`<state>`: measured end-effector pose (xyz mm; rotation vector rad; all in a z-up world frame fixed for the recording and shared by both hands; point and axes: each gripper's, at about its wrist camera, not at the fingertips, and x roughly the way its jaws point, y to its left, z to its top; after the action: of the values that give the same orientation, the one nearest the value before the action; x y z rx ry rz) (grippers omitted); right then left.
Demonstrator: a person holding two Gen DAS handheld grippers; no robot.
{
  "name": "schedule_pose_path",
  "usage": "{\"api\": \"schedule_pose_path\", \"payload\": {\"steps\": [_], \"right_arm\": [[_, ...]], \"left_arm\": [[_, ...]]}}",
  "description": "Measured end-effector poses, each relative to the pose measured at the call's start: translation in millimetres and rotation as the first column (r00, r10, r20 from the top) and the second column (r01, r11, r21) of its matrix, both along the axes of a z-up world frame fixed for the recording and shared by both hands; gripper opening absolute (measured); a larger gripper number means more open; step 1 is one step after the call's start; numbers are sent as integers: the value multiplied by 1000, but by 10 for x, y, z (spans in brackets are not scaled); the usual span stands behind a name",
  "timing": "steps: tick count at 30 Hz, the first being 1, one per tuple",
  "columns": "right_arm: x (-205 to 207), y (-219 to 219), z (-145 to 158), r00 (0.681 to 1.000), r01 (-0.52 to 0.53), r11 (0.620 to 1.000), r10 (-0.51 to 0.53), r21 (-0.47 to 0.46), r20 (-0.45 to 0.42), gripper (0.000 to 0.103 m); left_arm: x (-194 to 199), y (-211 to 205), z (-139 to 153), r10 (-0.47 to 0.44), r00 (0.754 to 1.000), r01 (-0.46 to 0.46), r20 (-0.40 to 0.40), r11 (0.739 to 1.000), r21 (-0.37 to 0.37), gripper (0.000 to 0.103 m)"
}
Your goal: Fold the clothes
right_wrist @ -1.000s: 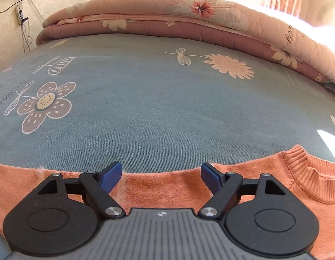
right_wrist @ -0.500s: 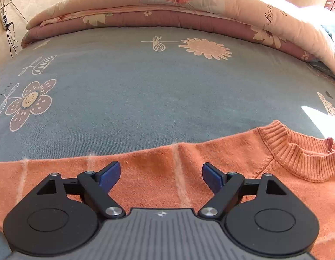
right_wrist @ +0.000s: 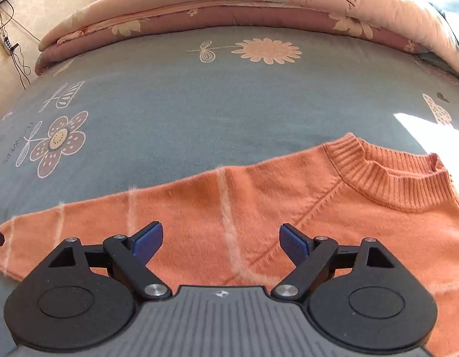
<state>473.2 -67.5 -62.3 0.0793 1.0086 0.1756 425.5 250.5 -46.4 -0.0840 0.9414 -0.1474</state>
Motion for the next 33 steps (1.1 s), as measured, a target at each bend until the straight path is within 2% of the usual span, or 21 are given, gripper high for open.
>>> {"api": "schedule_pose_path", "payload": {"steps": [3,7,11,14,16,20,22,25,28,33], "right_arm": [[-378,-252,15,997,15,1000,-17,-24,-69,90],[-805,-485,-94,985,43,999,-48,-32,-164,90],[-1055,-682,-146,977,107,994,-102,16,-185,90],[-1182,-817,-156,977,138,990,-133,21,-164,90],[-1272,-944,-170,975,158,987,-152,22,-162,90],[-1469,-1279,-176,965,210,978,-205,16,-162,90],[-1552,-1459,-173,957,241,970,-236,15,-167,90],[-1673,-1770,-176,939,303,953,-297,10,-175,90],[-1783,-2008,-173,926,340,940,-333,13,-176,90],[-1941,-2273,-159,925,348,938,-343,2,-167,90]], "left_arm": [[180,-400,49,-103,995,103,1,990,-95,90],[406,-1005,-10,-195,981,189,-4,955,-230,90],[487,-1658,-198,-268,962,243,-44,923,-298,90],[432,-2041,-341,-318,946,291,-58,915,-278,90],[401,-2180,-441,-331,939,300,-91,921,-250,90],[342,-2202,-574,-252,949,226,-191,963,-147,90],[304,-2181,-527,-202,957,186,-209,978,-96,90],[252,-2218,-385,-147,967,132,-208,988,-85,90],[196,-2539,-285,-201,965,189,-167,978,-84,90],[57,-3321,-333,-339,932,330,-129,940,-82,90]]}}
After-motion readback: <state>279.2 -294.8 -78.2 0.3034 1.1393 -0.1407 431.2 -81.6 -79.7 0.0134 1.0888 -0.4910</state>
